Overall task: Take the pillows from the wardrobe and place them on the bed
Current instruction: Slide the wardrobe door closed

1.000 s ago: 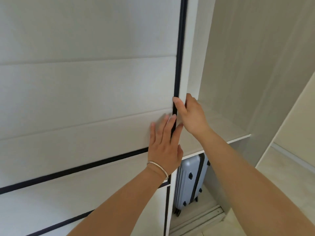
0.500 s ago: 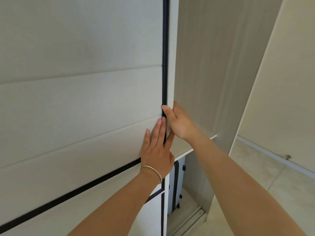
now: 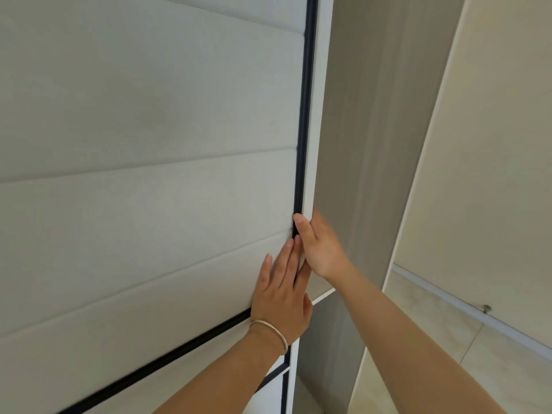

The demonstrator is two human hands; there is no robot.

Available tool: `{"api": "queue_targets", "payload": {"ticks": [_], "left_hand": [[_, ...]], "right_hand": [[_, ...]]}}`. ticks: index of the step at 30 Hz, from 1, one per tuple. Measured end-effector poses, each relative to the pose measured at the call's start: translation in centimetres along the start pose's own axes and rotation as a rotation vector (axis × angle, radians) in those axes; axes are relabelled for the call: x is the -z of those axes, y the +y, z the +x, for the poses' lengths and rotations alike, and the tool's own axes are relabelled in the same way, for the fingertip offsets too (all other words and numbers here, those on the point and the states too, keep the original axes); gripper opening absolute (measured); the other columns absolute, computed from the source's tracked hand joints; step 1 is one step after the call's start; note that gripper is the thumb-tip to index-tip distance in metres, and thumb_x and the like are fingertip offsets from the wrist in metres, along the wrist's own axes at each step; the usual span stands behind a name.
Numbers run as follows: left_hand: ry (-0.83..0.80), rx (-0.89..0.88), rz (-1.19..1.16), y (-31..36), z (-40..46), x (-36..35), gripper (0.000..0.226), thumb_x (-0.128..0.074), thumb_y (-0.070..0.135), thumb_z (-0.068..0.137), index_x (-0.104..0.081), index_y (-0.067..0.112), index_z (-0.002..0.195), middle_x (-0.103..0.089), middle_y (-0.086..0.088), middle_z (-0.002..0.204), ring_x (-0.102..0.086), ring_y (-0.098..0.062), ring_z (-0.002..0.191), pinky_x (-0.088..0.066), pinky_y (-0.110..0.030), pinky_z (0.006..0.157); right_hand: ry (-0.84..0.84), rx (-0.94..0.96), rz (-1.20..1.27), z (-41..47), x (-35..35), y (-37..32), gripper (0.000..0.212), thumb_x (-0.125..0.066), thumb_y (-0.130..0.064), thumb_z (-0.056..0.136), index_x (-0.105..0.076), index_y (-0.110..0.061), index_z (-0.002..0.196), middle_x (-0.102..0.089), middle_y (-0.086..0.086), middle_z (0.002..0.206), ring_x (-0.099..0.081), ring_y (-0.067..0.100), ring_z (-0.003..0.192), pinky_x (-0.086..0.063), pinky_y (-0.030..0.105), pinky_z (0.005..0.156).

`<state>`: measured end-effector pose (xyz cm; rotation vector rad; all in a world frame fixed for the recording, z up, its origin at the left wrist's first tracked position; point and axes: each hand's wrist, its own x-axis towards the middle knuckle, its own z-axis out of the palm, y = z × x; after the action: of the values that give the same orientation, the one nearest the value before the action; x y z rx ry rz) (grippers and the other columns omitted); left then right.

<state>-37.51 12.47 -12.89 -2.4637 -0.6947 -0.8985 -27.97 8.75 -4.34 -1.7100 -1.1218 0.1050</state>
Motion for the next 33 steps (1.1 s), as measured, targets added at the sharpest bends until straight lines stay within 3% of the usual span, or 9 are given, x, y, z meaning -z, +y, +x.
{"api": "queue_targets", "payload": {"ticks": [7, 12, 15, 19, 22, 26, 29, 33], "left_hand": [[-0.041, -0.065, -0.085, 4.2, 3.9, -2.1, 0.098, -0.071, 0.042, 0.062, -0.023, 0.014, 0.142, -0.013, -0.009, 0.154, -0.002, -0.026, 0.144, 0.012, -0.044, 0.116], [-0.060, -0.116, -0.130, 7.0, 6.7, -3.6, 0.089, -0.072, 0.040, 0.061, -0.043, 0.011, 0.139, -0.012, -0.010, 0.154, -0.016, -0.025, 0.143, 0.013, -0.043, 0.117], [-0.092, -0.115, -0.159, 8.7, 8.3, -4.5, 0.085, -0.072, 0.041, 0.061, -0.048, 0.011, 0.137, -0.013, -0.011, 0.152, -0.016, -0.023, 0.143, 0.014, -0.042, 0.117], [-0.086, -0.114, -0.161, 11.0, 10.4, -5.9, 0.084, -0.073, 0.042, 0.062, -0.049, 0.011, 0.137, -0.014, -0.010, 0.152, -0.015, -0.023, 0.143, 0.015, -0.042, 0.117], [-0.046, -0.094, -0.192, 12.5, 11.8, -6.9, 0.099, -0.072, 0.040, 0.064, -0.026, 0.005, 0.144, -0.017, -0.010, 0.153, -0.018, -0.023, 0.142, 0.014, -0.041, 0.118], [-0.014, -0.074, -0.198, 14.4, 13.4, -8.4, 0.118, -0.066, 0.041, 0.070, 0.016, 0.005, 0.147, -0.011, -0.008, 0.156, -0.012, -0.021, 0.144, 0.016, -0.041, 0.117], [0.002, -0.088, -0.193, 15.5, 14.4, -9.1, 0.119, -0.063, 0.042, 0.072, 0.022, 0.003, 0.145, -0.002, -0.004, 0.156, -0.009, -0.022, 0.145, 0.017, -0.042, 0.117], [0.030, -0.097, -0.186, 16.9, 15.8, -10.2, 0.117, -0.062, 0.046, 0.074, 0.020, 0.001, 0.145, 0.004, -0.004, 0.155, -0.008, -0.022, 0.145, 0.016, -0.042, 0.117]], "right_hand": [[0.119, -0.173, 0.180, 2.2, 3.5, 3.4, 0.044, -0.039, -0.041, 0.096, -0.052, 0.000, 0.106, -0.059, 0.017, 0.114, -0.055, 0.027, 0.106, -0.043, 0.034, 0.088], [0.257, -0.232, 0.175, 3.3, 5.8, 5.1, 0.047, -0.042, -0.041, 0.095, -0.050, 0.005, 0.092, -0.051, 0.007, 0.078, -0.047, 0.017, 0.073, -0.040, 0.026, 0.063], [0.312, -0.241, 0.093, 4.2, 7.3, 6.3, 0.039, -0.045, -0.040, 0.094, -0.045, -0.008, 0.072, -0.048, 0.000, 0.064, -0.045, 0.015, 0.062, -0.037, 0.026, 0.057], [0.342, -0.214, -0.006, 5.4, 9.6, 8.1, 0.037, -0.048, -0.039, 0.093, -0.049, -0.009, 0.071, -0.050, -0.003, 0.060, -0.046, 0.011, 0.056, -0.037, 0.021, 0.054], [0.354, -0.197, -0.088, 6.4, 11.2, 9.8, 0.038, -0.050, -0.041, 0.091, -0.054, -0.008, 0.073, -0.059, 0.001, 0.067, -0.051, 0.014, 0.061, -0.041, 0.026, 0.059], [0.460, -0.107, -0.280, 7.9, 13.3, 12.2, 0.032, -0.056, -0.045, 0.086, -0.064, -0.014, 0.081, -0.066, 0.001, 0.084, -0.058, 0.017, 0.085, -0.044, 0.028, 0.072], [0.587, -0.053, -0.299, 8.7, 14.1, 13.7, 0.038, -0.064, -0.045, 0.080, -0.059, -0.014, 0.102, -0.057, -0.003, 0.103, -0.051, 0.017, 0.100, -0.040, 0.025, 0.079], [0.682, -0.082, -0.164, 9.5, 15.0, 15.2, 0.073, -0.071, -0.048, 0.072, -0.041, -0.016, 0.130, -0.041, 0.001, 0.130, -0.046, 0.020, 0.118, -0.044, 0.034, 0.097]]}}
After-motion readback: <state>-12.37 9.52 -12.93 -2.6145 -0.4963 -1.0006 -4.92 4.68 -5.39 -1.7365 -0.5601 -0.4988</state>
